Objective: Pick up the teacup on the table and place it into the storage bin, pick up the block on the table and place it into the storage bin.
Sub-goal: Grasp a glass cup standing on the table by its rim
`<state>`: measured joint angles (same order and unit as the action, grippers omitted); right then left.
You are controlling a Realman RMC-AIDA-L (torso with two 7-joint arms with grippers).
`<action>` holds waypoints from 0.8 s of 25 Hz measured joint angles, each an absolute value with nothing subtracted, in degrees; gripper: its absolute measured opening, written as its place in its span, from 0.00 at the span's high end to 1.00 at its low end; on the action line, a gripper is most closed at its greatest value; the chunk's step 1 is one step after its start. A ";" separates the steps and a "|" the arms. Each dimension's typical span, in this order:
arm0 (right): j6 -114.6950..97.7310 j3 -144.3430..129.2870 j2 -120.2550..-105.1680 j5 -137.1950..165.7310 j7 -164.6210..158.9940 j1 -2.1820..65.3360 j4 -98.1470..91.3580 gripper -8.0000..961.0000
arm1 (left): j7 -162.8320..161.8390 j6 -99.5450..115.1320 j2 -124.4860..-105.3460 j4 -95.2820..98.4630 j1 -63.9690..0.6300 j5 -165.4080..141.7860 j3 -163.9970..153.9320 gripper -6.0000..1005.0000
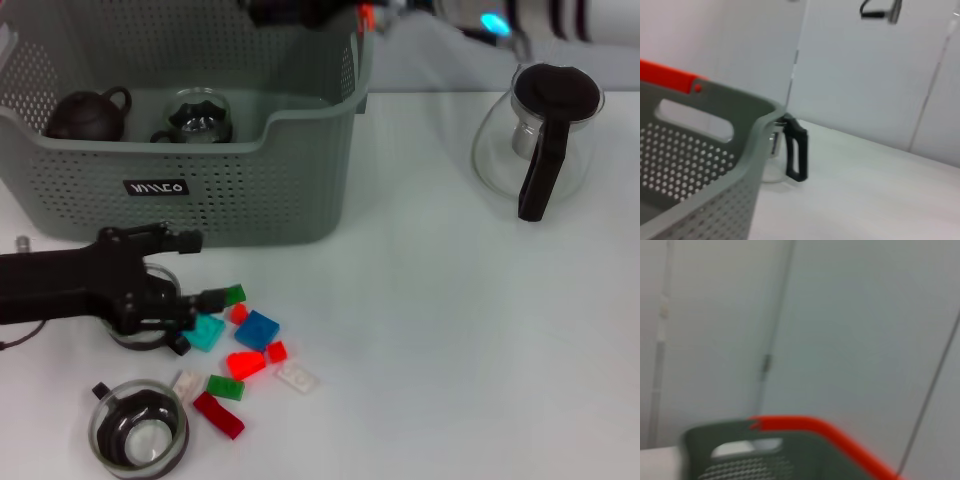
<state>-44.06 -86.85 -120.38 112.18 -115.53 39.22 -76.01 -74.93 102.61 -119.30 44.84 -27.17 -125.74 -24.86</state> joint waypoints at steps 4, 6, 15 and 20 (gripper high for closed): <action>-52.27 -86.21 -120.20 101.40 -107.22 33.05 -76.73 0.03 | -74.92 108.67 -118.85 50.24 -26.46 -127.26 -25.63 0.14; -57.94 -85.72 -120.15 96.55 -103.50 30.93 -76.00 0.03 | -75.13 112.42 -118.83 54.53 -26.34 -129.60 -25.83 0.14; -75.24 -80.32 -120.16 94.03 -94.96 29.31 -65.98 0.04 | -81.51 116.31 -119.21 67.46 -24.91 -139.03 -34.93 0.14; -78.10 -74.85 -120.11 93.97 -94.08 31.49 -59.61 0.04 | -85.12 116.39 -120.95 74.26 -23.37 -142.70 -43.38 0.14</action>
<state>-78.10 -74.85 -120.11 93.98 -94.08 31.49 -59.61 -85.12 116.39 -120.95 74.26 -23.37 -142.70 -43.38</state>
